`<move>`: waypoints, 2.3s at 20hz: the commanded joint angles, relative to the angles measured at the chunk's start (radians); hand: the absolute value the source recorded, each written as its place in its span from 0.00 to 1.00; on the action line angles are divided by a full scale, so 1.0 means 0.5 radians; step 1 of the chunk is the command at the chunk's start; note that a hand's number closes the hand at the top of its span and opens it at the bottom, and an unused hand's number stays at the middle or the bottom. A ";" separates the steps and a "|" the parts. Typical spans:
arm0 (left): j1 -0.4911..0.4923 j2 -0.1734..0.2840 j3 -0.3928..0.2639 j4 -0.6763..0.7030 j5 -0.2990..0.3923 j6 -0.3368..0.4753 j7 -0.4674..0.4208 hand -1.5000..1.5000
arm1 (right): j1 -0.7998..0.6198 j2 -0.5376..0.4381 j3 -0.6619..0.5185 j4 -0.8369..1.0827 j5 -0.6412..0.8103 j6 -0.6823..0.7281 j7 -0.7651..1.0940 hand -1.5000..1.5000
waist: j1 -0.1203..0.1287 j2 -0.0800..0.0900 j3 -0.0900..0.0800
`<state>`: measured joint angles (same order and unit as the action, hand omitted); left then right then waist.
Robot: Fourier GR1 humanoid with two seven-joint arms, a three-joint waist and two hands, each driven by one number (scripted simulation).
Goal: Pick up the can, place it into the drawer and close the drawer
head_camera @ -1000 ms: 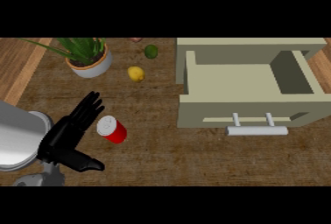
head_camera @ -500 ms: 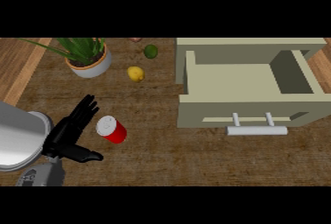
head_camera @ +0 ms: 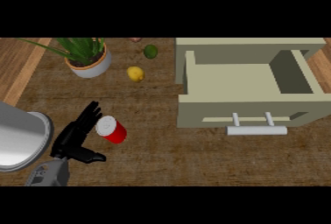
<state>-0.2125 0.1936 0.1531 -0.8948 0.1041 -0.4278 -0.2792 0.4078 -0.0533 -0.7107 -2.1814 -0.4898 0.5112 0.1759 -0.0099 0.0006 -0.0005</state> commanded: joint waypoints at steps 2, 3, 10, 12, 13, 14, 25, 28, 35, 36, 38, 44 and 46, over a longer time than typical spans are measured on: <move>-0.167 0.012 0.046 0.527 -0.076 -0.044 -0.297 0.00 | -0.026 0.044 0.058 -0.109 0.049 0.006 0.070 0.00 | -0.012 0.006 -0.002; -0.184 0.085 0.060 0.582 -0.107 -0.072 -0.380 0.00 | -0.025 -0.002 -0.045 -0.043 -0.044 0.011 0.071 0.00 | -0.008 0.003 -0.001; -0.341 -0.045 0.043 0.738 -0.081 -0.040 -0.303 0.00 | 0.066 0.076 -0.117 -0.054 -0.089 0.158 0.032 0.00 | -0.010 0.001 0.000; -0.373 -0.107 0.019 0.728 -0.105 0.022 -0.343 0.00 | -0.010 -0.051 -0.143 -0.141 -0.248 -0.003 0.269 0.00 | -0.005 0.001 -0.001; -0.299 -0.028 0.056 0.850 -0.108 -0.080 -0.570 0.00 | 0.018 0.103 -0.081 -0.080 -0.067 0.090 0.066 0.00 | -0.008 0.003 -0.001; -0.309 -0.056 0.057 0.757 -0.047 -0.096 -0.372 0.00 | 0.011 0.087 -0.094 -0.129 -0.075 0.093 0.141 0.00 | 0.002 0.000 0.000; -0.541 -0.184 0.046 0.820 0.024 -0.218 -0.244 1.00 | -0.030 0.105 -0.008 -0.200 -0.065 0.005 0.219 0.00 | 0.007 -0.002 0.001; -0.511 -0.203 0.019 0.729 0.038 -0.329 -0.329 1.00 | 0.153 0.106 -0.060 -0.197 -0.156 0.034 0.094 0.00 | -0.005 -0.005 0.001; -0.475 -0.313 0.099 0.324 0.205 -0.059 -0.115 1.00 | 0.030 0.106 -0.033 -0.076 -0.032 0.055 0.025 0.00 | 0.025 -0.006 0.003; -0.438 -0.369 0.134 0.312 0.218 0.065 -0.142 1.00 | 0.030 0.011 -0.109 -0.023 -0.163 0.054 0.109 0.00 | 0.029 -0.008 0.002; -0.442 -0.310 0.285 0.337 0.272 0.257 -0.203 1.00 | 0.047 0.072 -0.058 -0.198 -0.153 -0.031 0.192 0.00 | 0.033 -0.005 0.000; -0.354 -0.385 0.120 -0.280 0.406 0.638 0.106 1.00 | 0.083 0.026 -0.132 -0.139 -0.197 0.000 0.142 0.00 | 0.029 -0.016 0.003; -0.354 -0.386 0.038 -0.371 0.423 0.753 0.074 1.00 | 0.070 0.046 -0.112 -0.207 -0.206 -0.021 0.186 0.00 | 0.017 -0.010 0.002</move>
<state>-0.3971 0.0097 0.2258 -0.9615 0.2864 -0.1610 -0.2662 0.4449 -0.0242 -0.7509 -2.2683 -0.5740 0.5037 0.2516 0.0049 -0.0061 0.0008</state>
